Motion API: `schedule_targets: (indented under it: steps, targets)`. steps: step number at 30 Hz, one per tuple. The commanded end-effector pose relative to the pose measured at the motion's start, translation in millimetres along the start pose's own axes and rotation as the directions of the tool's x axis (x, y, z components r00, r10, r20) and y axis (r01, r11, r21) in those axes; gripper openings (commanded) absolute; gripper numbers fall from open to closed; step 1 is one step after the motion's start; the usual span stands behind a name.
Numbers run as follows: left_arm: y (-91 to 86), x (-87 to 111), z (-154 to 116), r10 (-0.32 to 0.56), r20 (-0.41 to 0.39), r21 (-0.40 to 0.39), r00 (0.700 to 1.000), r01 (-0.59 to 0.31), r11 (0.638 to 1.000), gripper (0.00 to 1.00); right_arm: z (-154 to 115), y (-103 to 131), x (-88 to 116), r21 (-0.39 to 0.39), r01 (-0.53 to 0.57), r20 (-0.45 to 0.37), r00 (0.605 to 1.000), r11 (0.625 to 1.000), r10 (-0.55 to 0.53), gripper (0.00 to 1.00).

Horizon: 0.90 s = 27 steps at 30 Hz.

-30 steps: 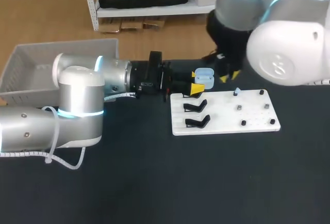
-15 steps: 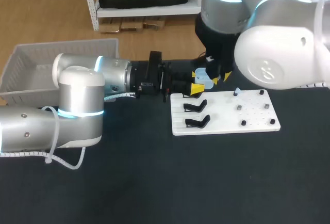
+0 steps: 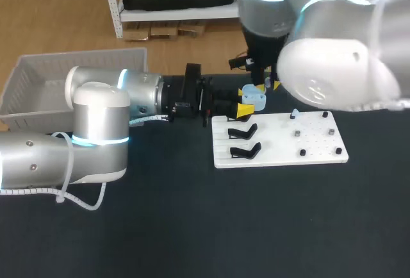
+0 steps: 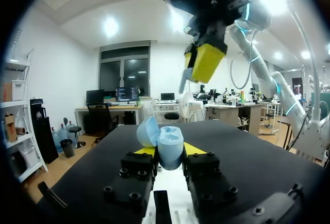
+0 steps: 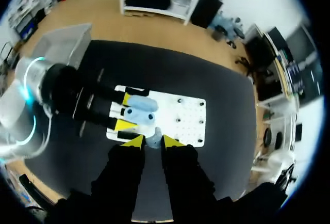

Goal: Pick up each earbud case from the left stands, insert the matching earbuds, close the lid, and place the case in the box.

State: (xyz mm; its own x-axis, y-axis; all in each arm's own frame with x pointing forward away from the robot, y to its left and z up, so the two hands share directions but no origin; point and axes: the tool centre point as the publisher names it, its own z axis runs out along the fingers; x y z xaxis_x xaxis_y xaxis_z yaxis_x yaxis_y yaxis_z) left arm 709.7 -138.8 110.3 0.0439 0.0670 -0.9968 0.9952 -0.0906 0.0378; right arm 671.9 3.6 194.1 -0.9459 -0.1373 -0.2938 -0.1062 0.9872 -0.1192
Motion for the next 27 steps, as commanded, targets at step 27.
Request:
schedule_targets:
  steps: [27]
  targets:
    - [-0.3, 1.4, 0.8, 0.003, 0.004, -0.004, 1.0, -0.003, 1.0, 0.0, 14.9, 2.5, -12.7, -0.031, -0.501, -0.326, 0.823, 0.865, 0.466, 0.0]
